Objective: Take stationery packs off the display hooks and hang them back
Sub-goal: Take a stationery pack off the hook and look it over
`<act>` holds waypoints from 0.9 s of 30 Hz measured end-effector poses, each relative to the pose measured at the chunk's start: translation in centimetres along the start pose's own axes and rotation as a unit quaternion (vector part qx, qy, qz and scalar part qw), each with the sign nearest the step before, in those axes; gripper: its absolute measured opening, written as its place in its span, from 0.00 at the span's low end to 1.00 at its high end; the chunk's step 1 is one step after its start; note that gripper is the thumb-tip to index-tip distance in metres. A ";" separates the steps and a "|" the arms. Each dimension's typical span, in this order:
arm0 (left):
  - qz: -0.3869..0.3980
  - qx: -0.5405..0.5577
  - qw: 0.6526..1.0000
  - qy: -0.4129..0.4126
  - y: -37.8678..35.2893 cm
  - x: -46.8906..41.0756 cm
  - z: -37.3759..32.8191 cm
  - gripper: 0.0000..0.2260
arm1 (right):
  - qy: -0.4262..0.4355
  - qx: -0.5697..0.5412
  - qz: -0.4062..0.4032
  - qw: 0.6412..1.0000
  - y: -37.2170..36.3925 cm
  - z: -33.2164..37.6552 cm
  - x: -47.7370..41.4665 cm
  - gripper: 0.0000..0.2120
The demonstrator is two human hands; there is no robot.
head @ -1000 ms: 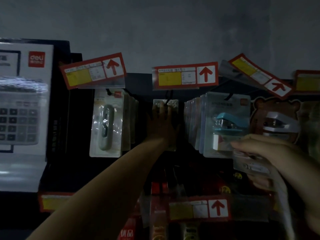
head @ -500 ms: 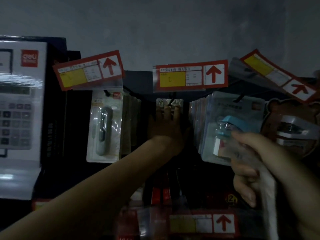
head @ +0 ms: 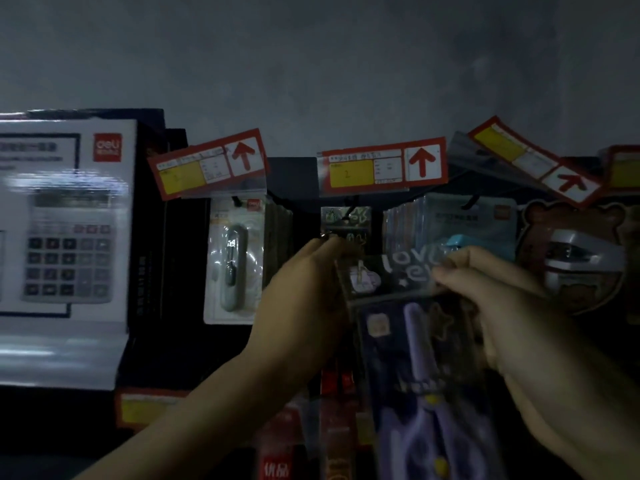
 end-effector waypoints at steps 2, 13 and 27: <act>-0.033 0.202 0.978 0.047 0.9 1.0 0.5 0.05 | 0.016 -0.008 0.006 1.000 -0.7 0.9 0.5 0.15; -0.090 0.341 0.928 0.120 4.4 0.6 0.5 0.09 | 0.053 -0.012 -0.073 0.996 -2.3 2.3 -1.0 0.07; -0.233 -0.001 0.971 -0.052 7.2 -0.9 -2.8 0.21 | 0.064 -0.018 -0.101 0.993 -1.4 1.9 -1.6 0.08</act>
Point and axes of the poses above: each hand's wrist, its own x-axis away from the middle knuckle, its own y-axis out of the back of the hand, z = x × y, the point moved 8 cm from there along -x, towards the middle knuckle, and after that the axes turned 4 degrees about -y, right-handed, at the moved point
